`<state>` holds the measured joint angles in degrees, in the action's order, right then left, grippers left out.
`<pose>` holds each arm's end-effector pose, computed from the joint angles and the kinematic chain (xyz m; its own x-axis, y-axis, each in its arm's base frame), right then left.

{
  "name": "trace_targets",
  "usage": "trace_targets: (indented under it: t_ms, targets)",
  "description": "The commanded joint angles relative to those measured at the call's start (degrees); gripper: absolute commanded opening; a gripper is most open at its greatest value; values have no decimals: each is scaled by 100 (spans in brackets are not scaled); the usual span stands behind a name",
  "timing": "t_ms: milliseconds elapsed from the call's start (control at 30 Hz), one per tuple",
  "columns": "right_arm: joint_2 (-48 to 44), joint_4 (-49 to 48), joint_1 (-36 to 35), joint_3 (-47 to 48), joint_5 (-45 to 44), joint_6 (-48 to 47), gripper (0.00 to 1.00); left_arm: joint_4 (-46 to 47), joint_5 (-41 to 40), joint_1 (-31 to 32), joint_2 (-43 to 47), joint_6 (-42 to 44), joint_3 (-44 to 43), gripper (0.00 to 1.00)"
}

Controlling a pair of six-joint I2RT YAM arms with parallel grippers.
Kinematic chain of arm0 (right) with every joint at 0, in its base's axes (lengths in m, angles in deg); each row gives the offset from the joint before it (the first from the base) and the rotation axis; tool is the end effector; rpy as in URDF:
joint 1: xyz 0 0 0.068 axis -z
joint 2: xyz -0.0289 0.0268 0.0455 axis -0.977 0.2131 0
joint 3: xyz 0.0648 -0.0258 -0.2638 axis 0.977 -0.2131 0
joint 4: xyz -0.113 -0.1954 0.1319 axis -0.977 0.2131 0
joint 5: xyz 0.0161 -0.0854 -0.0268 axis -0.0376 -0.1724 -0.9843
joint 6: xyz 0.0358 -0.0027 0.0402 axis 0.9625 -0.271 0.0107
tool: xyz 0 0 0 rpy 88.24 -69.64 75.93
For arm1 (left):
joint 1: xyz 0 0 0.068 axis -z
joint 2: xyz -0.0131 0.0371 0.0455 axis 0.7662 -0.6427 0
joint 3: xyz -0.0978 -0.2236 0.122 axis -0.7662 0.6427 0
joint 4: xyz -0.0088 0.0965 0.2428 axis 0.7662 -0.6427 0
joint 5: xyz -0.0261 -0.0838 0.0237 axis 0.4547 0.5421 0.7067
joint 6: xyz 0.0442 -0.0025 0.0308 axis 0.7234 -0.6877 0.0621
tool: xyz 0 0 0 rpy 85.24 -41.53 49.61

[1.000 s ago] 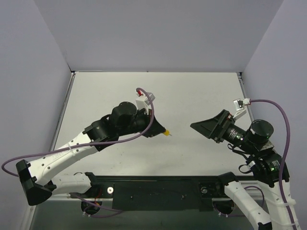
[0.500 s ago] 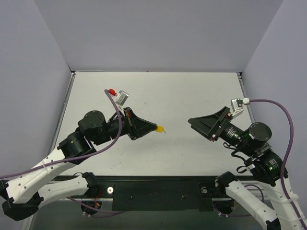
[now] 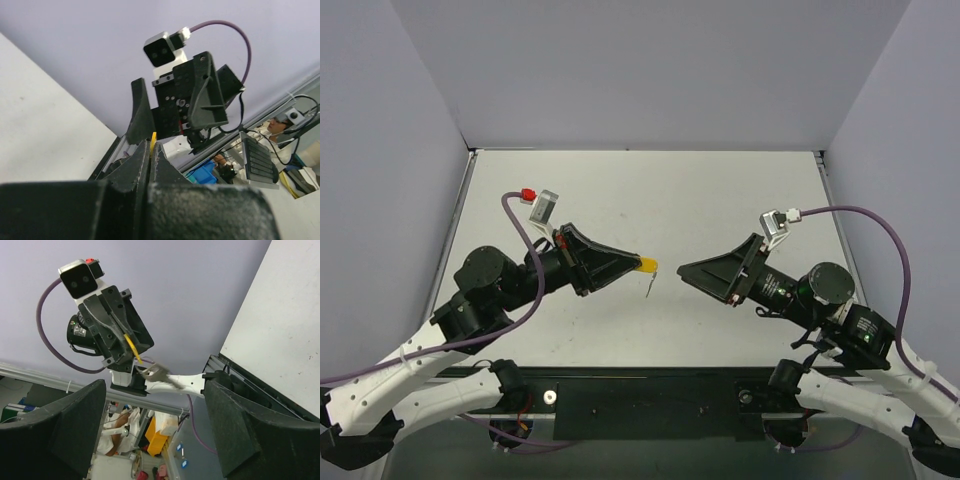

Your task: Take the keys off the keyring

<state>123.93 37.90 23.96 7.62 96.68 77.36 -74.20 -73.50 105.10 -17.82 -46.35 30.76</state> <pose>0.0695 0.1054 0.4339 -0.7621 0.4947 -0.4177 -0.4939 -0.0272 0.8691 0.0903 -0.1419 0.4338 -0.6208 -0.4184 -0.6630 0.6828 0.1270 -0.7195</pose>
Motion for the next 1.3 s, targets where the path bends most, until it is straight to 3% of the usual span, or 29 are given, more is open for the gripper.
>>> trace_targets:
  t_ms: [0, 133, 500, 1000, 1267]
  targets:
    - [288, -683, -313, 91, -532, -272, 75, 715, 163, 19, 157, -188, 8, 0]
    - [403, -990, -322, 83, -391, -422, 77, 864, 294, 28, 184, -293, -53, 0]
    - [1114, -3704, -322, 21, 838, 289, 78, 1585, 471, 28, 236, -715, -106, 0]
    - [1475, -5384, -374, 39, 1173, 1220, 70, 1972, 365, 19, 262, -873, -89, 0]
    - [1528, -5807, -480, 21, 1226, 1502, 64, 2130, 286, 28, 263, -908, -80, 0]
